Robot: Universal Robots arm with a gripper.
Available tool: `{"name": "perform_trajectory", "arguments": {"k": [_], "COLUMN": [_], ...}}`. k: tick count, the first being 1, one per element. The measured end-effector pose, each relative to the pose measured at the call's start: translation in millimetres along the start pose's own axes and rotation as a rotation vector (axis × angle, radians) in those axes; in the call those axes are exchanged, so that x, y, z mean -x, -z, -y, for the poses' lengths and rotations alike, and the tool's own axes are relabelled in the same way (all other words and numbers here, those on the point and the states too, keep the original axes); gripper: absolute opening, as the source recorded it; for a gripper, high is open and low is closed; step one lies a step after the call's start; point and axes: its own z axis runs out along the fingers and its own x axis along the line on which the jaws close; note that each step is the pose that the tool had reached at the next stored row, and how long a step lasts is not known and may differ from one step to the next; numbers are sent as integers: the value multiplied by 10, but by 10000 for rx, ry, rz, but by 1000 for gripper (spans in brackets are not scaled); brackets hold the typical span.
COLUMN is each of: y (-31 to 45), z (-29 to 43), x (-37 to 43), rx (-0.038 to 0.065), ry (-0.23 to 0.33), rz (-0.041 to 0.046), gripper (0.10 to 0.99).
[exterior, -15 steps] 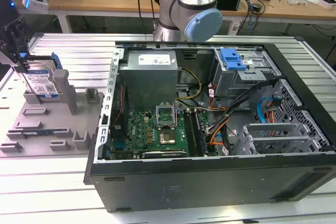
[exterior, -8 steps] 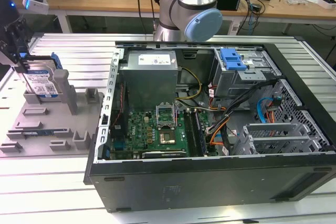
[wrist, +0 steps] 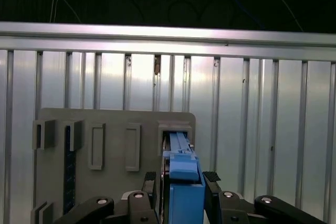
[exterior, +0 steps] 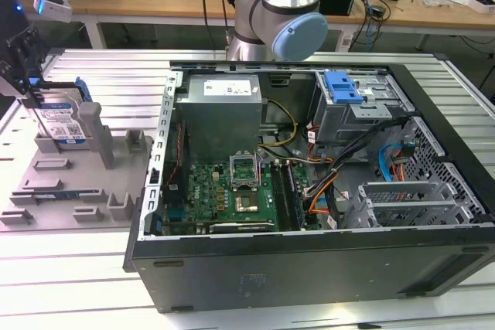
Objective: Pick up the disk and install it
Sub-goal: 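Pick up the disk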
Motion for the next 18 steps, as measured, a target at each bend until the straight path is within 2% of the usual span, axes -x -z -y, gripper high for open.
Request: {"name": "perform_trajectory", "arguments": {"k": [1,2,18], "y": [0,-1,-8], "z": [0,0,0], "x": [-1,-1,-4], "rx": [2,2,0], "ry": [1,1,1], "rz": [-1,-1,0], "gripper": [459,384,369]}}
